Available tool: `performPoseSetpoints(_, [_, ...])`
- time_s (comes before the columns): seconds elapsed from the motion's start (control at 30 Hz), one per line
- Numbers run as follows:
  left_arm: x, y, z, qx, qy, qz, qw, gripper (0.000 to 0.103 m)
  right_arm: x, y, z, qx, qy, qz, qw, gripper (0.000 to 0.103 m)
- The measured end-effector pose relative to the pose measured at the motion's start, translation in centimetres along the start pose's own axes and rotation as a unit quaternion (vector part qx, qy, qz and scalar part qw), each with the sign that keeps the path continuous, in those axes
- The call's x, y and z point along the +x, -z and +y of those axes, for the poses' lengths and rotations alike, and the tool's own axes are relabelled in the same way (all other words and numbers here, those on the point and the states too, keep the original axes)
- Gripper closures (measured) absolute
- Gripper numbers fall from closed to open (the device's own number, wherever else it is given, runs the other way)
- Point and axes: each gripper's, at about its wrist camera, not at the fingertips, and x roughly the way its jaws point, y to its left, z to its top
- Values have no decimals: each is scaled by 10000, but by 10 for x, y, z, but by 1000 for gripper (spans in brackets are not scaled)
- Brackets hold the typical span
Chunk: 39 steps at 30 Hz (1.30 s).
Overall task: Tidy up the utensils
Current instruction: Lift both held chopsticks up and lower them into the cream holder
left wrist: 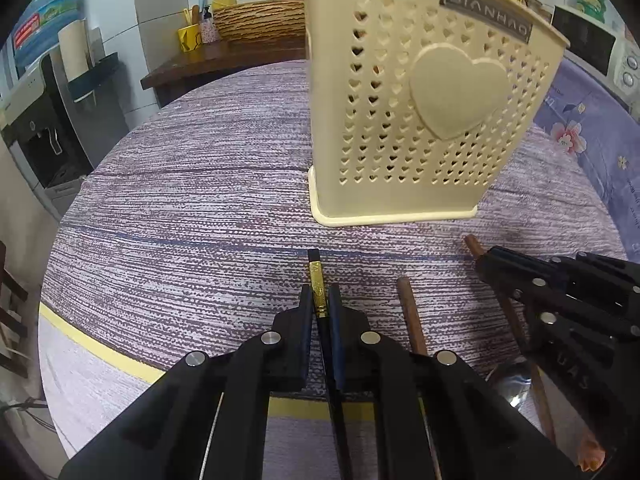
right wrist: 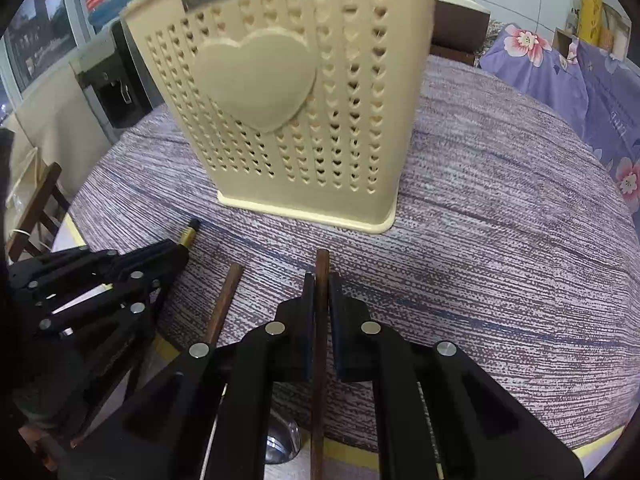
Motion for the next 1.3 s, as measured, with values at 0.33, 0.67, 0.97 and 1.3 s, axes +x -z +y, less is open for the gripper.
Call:
performPoseSetpoints(0.33, [-92, -11, 23, -353, 512, -857, 9944, 95, -113, -9, -29, 214, -483, -1024, 9933, 95])
performPoseSetpoints(0.67, [-169, -21, 37, -370, 642, -1621, 9840, 96, -213, -21, -59, 276, -315, -1941, 9801, 95])
performPoseSetpoints(0.97, [-173, -23, 36, -335, 668, -1701, 9826, 96, -218, -19, -56, 233, -258, -1979, 9796, 95])
performPoseSetpoints(1.3, [-182, -32, 41, -375, 883, -1794, 9791, 96, -230, -30, -57, 199, -335, -2100, 9769, 95])
